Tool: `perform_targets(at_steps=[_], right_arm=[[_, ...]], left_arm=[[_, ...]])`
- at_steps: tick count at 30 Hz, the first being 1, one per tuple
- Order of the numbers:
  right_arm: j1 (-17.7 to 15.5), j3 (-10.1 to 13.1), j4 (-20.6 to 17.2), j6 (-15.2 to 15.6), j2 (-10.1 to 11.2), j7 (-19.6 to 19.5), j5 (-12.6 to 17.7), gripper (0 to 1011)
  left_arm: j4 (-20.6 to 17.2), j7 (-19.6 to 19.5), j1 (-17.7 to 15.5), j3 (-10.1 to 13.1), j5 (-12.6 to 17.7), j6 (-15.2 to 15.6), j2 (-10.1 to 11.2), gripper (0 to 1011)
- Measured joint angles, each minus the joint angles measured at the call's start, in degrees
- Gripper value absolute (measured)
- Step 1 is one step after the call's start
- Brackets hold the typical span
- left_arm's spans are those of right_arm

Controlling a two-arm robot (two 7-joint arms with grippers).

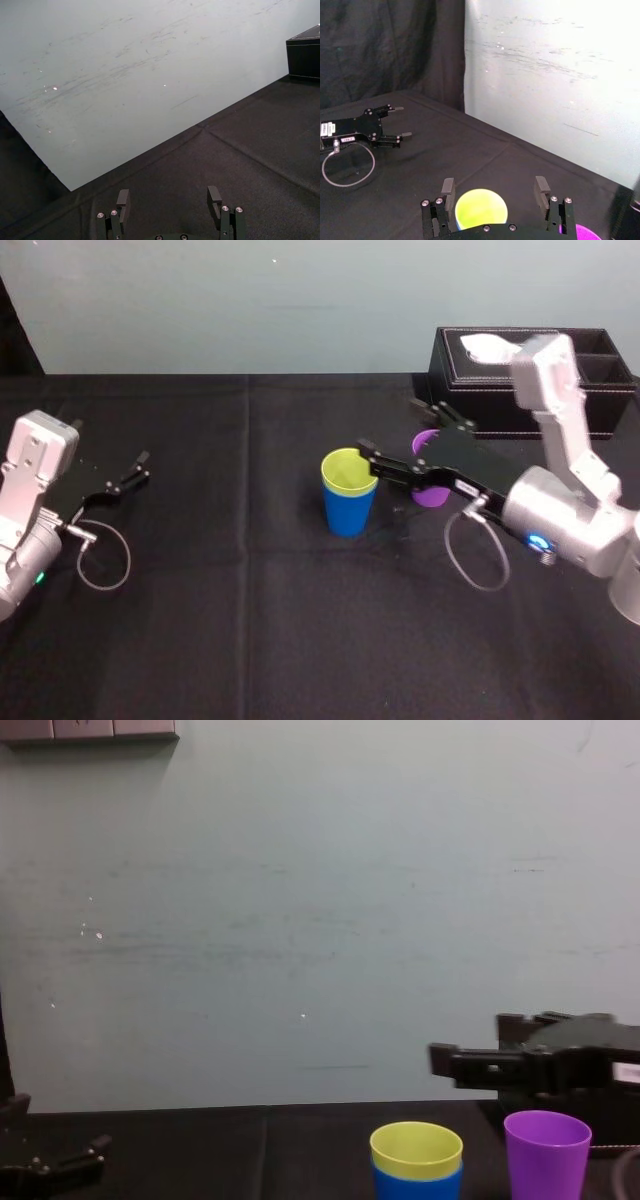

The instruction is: Stack the three plastic cups sequentially using one hand.

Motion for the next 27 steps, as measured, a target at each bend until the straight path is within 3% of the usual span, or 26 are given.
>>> perform_targets(at_steps=[7,15,27], right_arm=[[-7.9,4.2,-5.0,-1.9,3.2,-1.5,0.7,1003],[-14.2,7.4,-5.0,-3.4,3.5,-3.1,1.5,1003],[-14.5,9.2,0.5,-3.4,0.9,-5.0,0.4,1003]], left_arm=[[0.0,0.0,0.0,0.0,0.0,0.0,0.0,1011],[0.0,0.0,0.0,0.0,0.0,0.0,0.0,1011],[0.0,0.0,0.0,0.0,0.0,0.0,0.0,1011]])
